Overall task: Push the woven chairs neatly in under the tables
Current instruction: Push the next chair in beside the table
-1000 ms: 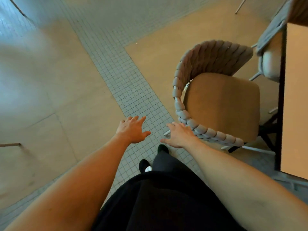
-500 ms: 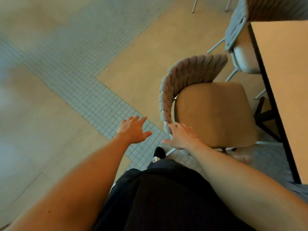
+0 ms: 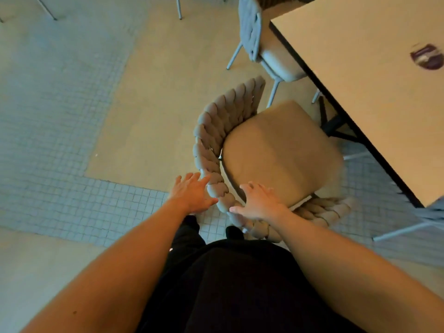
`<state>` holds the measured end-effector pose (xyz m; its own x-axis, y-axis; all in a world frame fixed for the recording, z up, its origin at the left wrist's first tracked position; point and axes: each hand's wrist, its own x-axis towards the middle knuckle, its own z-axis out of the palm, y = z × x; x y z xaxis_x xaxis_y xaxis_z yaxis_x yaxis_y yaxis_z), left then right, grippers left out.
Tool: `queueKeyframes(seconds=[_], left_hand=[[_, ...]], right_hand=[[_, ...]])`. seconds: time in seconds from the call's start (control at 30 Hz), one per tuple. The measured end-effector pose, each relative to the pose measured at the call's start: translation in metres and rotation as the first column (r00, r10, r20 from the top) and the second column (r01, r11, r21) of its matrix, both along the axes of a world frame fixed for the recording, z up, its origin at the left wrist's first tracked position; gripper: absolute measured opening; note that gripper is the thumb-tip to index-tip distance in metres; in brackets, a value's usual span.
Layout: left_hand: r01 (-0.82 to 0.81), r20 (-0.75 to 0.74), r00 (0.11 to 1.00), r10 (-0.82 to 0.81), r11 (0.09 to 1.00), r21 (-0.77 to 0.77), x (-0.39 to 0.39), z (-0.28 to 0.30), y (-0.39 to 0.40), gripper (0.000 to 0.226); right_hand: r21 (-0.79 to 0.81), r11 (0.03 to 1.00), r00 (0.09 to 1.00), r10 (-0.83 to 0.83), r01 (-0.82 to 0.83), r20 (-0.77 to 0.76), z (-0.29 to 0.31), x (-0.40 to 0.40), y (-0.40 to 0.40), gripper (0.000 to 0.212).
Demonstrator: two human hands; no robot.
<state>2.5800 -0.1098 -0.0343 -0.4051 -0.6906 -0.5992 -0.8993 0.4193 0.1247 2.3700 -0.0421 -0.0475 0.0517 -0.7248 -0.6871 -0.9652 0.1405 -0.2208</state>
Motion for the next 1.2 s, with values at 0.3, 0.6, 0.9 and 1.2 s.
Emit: queueKeyframes(seconds=[0.3, 0.6, 0.9, 1.2], left_hand=[[0.443, 0.002, 0.896, -0.444, 0.895, 0.057, -0.004, -0.012, -0.075, 0.085], [0.764, 0.018, 0.642, -0.766, 0.642, 0.055, -0.016, -0.032, -0.099, 0.091], [0.842, 0.117, 0.53, -0.84, 0.538, 0.047, -0.02, -0.065, -0.117, 0.096], [0.9, 0.152, 0.43, -0.89, 0.435, 0.0, -0.031, -0.089, -0.122, 0.069]], right_hand=[[0.022, 0.92, 0.92, -0.391, 0.392, -0.015, -0.01, 0.038, -0.001, 0.092], [0.103, 0.746, 0.752, -0.658, 0.658, -0.038, -0.032, 0.089, 0.023, 0.096], [0.057, 0.686, 0.688, -0.724, 0.725, -0.045, -0.051, 0.104, 0.029, 0.08], [0.064, 0.697, 0.7, -0.71, 0.714, -0.076, -0.06, 0.097, 0.024, 0.076]])
